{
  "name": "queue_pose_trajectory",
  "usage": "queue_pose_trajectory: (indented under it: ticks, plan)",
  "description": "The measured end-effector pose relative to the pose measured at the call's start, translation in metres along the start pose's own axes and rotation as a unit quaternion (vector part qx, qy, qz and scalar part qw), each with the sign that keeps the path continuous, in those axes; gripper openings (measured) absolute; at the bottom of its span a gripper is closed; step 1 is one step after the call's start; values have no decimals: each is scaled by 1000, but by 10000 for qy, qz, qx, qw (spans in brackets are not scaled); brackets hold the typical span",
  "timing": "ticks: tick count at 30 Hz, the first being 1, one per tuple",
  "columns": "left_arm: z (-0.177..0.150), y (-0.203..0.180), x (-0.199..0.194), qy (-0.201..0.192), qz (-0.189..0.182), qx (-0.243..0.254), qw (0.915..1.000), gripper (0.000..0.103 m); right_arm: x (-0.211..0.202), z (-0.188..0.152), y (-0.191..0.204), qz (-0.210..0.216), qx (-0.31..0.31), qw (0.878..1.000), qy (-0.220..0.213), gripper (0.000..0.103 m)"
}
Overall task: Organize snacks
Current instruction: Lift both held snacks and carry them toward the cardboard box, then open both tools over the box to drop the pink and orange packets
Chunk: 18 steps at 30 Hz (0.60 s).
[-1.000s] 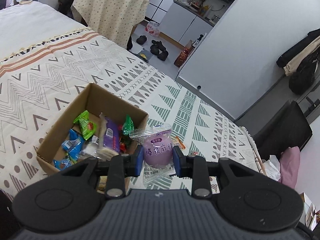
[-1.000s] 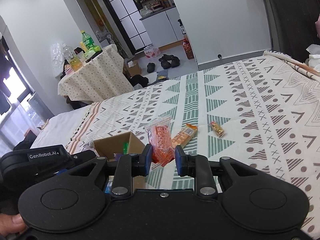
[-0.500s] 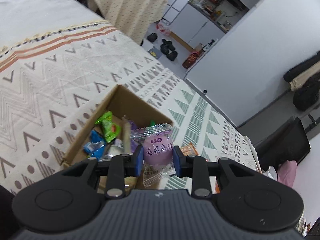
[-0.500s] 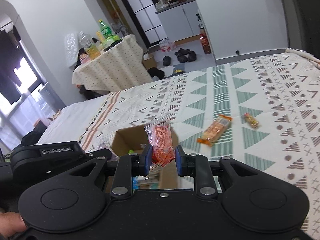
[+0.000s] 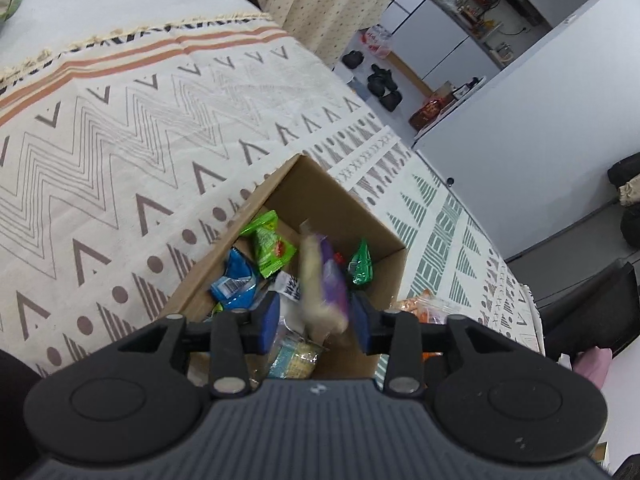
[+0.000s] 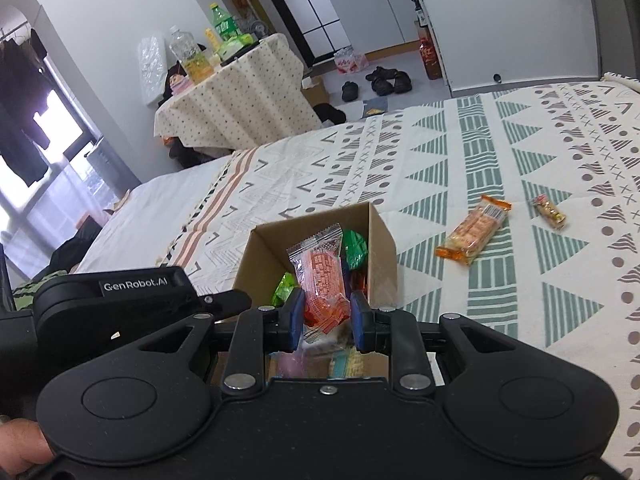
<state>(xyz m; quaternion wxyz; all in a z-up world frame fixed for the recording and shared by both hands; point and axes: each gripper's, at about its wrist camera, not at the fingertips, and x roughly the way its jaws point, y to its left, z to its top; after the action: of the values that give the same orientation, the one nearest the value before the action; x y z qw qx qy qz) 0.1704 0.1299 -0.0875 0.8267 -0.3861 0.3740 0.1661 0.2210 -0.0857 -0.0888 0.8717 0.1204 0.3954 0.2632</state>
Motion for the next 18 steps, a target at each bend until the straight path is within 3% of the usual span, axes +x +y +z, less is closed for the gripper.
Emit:
queue_pose_trajectory:
  ticks: [4,9,14,18]
  plan:
    - [1,3,2,-65,112,-40,9999,54,4,-1,3,33,-39,10000,61,26]
    - [1,3,5,-25,179,-26,9998,63,1,-2,1,20,-67,9999,92,45]
    - [-2,-2,3,-72,258,14,9996,80,-11,0,-13,-178,19,9998,33,49]
    - [-7,-9,1,-87,286,152,9994,84,-22,-2,-26,-384,106,9992,-55,68]
